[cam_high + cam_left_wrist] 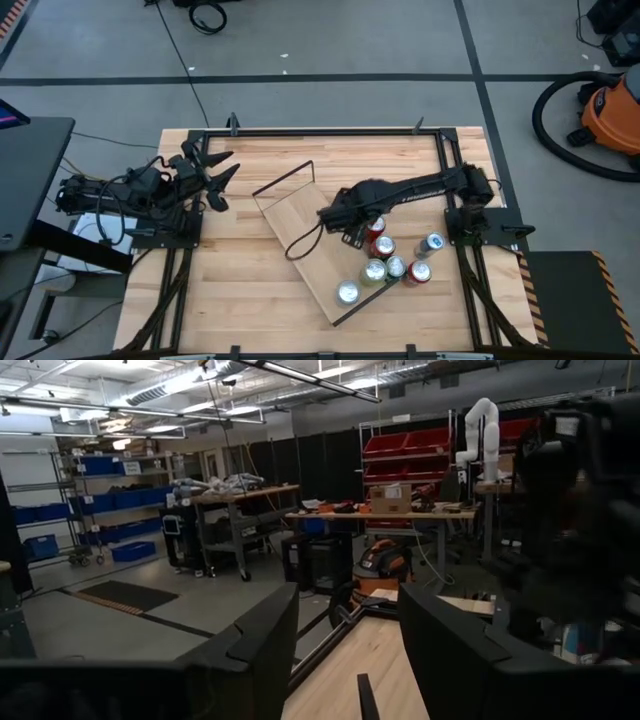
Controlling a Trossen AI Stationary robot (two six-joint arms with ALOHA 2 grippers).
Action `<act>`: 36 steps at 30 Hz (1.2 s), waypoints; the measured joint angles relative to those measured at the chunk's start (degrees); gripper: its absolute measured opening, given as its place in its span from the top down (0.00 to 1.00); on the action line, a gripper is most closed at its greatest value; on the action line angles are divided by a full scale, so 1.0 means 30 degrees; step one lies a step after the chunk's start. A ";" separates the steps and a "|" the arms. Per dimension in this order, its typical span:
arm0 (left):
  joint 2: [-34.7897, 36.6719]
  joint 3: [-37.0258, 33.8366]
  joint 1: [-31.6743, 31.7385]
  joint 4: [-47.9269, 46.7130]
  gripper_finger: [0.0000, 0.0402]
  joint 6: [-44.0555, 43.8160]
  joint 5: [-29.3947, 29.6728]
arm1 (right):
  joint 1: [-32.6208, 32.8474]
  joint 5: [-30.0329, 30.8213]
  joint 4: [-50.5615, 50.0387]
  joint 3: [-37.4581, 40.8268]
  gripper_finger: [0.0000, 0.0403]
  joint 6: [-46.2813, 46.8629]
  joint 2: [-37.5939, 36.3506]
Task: Place canned beverage on shelf
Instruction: Put the red-black soda can on the shelf
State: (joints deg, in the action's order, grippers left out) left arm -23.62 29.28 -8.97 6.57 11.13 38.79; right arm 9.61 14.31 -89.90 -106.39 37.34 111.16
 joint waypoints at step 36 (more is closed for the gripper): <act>0.0003 0.0000 0.0003 -0.0309 0.55 -0.0492 -0.0002 | -0.2100 -0.3136 1.0294 1.2183 0.17 0.0888 -0.5886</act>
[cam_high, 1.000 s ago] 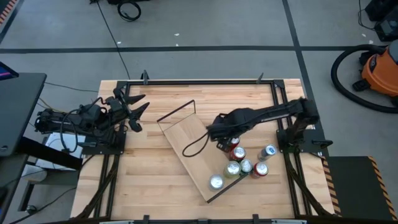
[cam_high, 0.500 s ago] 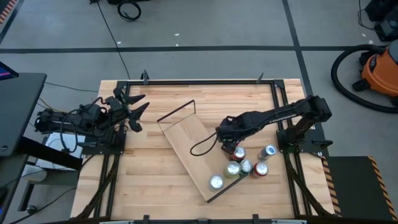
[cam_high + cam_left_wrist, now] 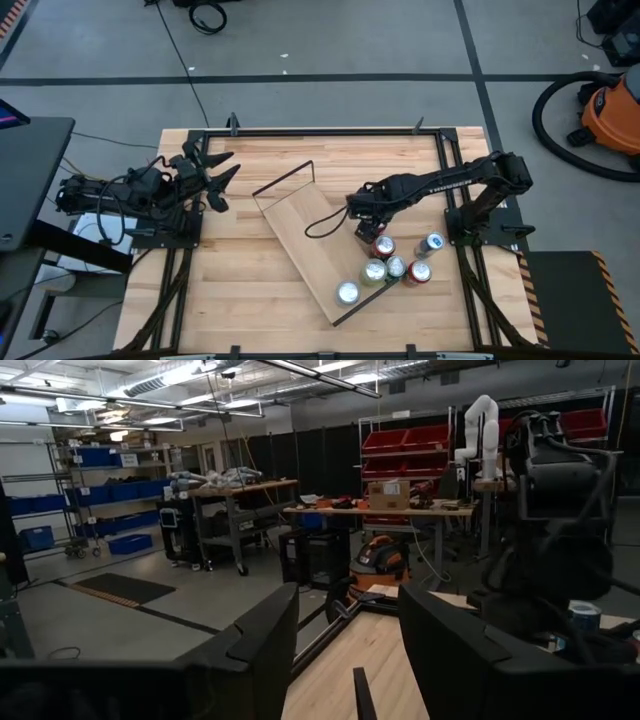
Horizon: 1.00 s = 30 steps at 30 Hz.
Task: Place canned beverage on shelf
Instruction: Put the red-black soda can on the shelf
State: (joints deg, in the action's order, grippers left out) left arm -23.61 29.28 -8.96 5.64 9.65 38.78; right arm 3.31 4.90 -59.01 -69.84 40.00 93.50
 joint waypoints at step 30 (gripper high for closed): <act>0.0003 0.0000 0.0003 -0.0098 0.55 0.0291 0.0002 | 0.1213 0.0325 0.0572 -0.5167 0.20 0.1714 -0.1118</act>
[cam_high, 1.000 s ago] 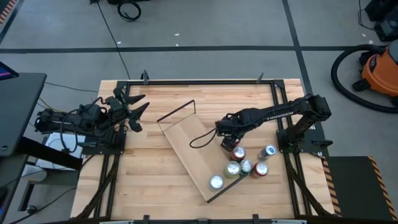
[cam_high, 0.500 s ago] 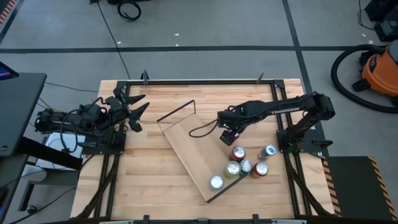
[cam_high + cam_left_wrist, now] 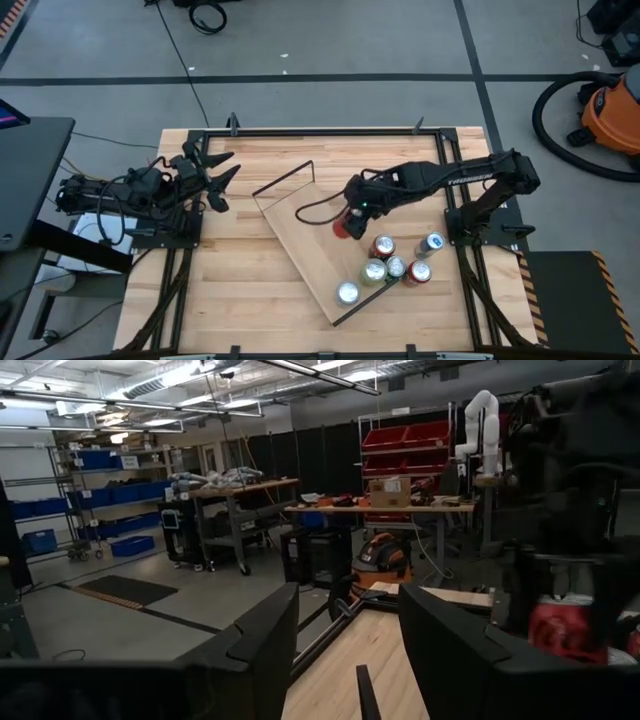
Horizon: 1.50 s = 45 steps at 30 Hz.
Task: Place canned beverage on shelf
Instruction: Put the red-black soda can on the shelf
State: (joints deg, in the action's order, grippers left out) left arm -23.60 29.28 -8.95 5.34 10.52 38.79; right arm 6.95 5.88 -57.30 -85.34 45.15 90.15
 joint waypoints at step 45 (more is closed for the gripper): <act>-0.0166 0.0000 0.0001 0.0131 0.55 0.0044 0.0000 | 0.4105 -0.0677 -0.6120 -1.3129 0.13 0.0255 1.1920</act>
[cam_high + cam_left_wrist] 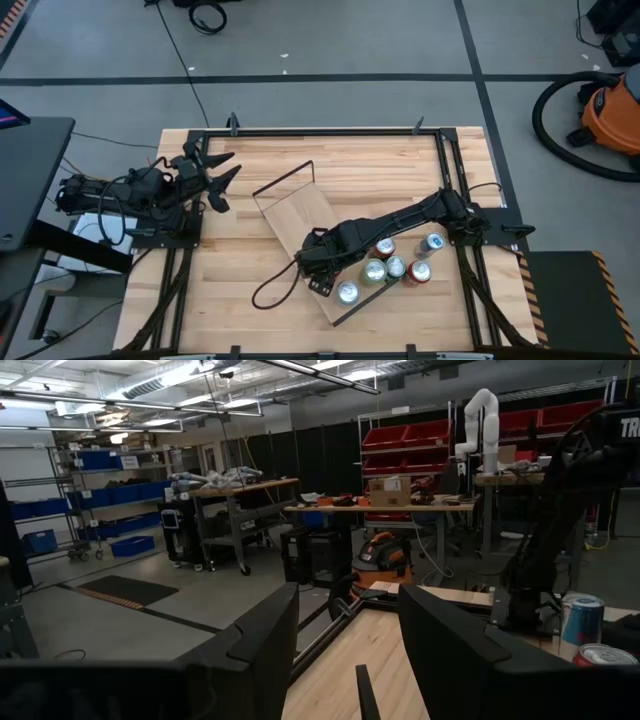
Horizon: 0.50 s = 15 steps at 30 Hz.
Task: Place canned beverage on shelf
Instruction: Put the red-black soda can on the shelf
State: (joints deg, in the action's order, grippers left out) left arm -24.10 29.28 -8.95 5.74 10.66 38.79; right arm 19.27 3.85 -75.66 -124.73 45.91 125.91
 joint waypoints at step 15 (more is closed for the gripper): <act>0.0000 0.0000 0.0000 0.0000 0.55 0.0000 0.0000 | -0.0339 -0.0005 0.0342 0.0022 0.09 0.1326 -0.0539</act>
State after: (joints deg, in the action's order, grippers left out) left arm -24.10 29.28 -8.95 5.74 10.66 38.79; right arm 18.25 3.84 -74.63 -124.66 49.89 124.29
